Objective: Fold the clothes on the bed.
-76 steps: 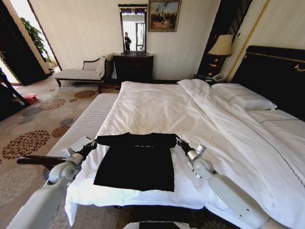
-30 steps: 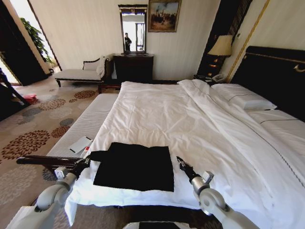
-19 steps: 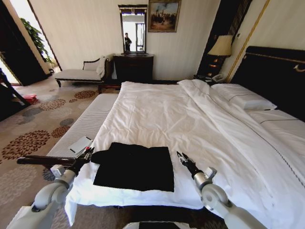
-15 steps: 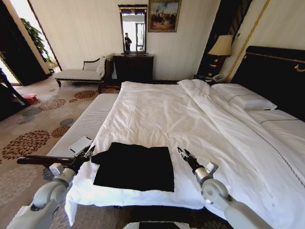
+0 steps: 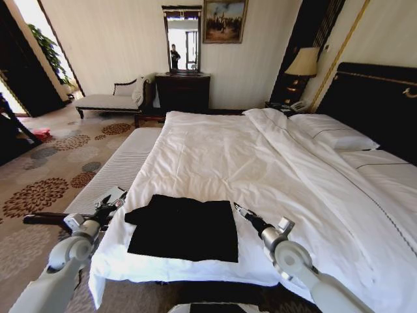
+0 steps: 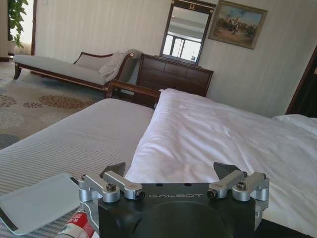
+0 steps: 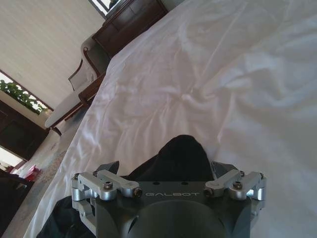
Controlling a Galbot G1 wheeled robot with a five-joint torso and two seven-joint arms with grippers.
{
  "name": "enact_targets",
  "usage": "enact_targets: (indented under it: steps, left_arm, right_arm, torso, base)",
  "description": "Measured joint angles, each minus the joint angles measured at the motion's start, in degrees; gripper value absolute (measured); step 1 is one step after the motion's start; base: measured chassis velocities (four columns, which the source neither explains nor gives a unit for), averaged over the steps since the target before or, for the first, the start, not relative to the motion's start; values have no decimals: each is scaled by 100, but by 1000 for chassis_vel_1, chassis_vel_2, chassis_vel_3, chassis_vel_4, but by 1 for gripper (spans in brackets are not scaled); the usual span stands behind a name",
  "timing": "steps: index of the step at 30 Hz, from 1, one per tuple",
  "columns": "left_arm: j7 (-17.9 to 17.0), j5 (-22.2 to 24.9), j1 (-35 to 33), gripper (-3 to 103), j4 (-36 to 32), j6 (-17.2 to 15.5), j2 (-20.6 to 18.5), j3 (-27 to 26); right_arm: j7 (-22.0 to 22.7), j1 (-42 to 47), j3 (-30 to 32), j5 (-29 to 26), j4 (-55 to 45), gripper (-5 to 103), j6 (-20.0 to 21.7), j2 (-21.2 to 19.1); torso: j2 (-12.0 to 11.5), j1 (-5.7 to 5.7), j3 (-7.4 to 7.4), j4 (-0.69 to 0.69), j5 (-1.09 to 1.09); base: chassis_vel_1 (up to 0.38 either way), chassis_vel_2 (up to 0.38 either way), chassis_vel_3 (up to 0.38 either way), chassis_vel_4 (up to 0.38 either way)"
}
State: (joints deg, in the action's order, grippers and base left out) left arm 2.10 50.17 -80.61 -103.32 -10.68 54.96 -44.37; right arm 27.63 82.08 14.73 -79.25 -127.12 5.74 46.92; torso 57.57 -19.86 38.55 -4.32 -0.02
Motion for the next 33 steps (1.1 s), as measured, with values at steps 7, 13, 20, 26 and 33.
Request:
enact_targets:
  steps: [7,13,20,26,33]
  left_arm:
    - [-28,-51,-31,100,-93,0,22,-16]
    - [-49,-47,-99,100,-63,1,-86,-118]
    - [-71,-62,-116,100,-67,9,-91,-129]
    - [-76,-94,-120,100,-58,16,-76,-118]
    - [-77,-113,-128,100,-40,24,-71,-115]
  right_arm:
    - [348,-276,-529,-229,121,100,271,189]
    - [427,-513,-762,-358,299,100,327,271]
    - [426,-762,-931,-355,496,102,333,339]
    - [415,-856,-1015,-346,588,82,333,366]
    - [409,-790,-1031,-321,509,60,333,340]
  torso:
    - [-1,-1,0,0,2]
    - [-1,0,0,1,2]
    - [-1,0,0,0,2]
    - [0,0,0,1,1]
    - [0,0,0,0,2]
  base:
    - [0,0,0,0]
    - [0,0,0,0]
    - [0,0,0,0]
    - [0,0,0,0]
    - [0,0,0,0]
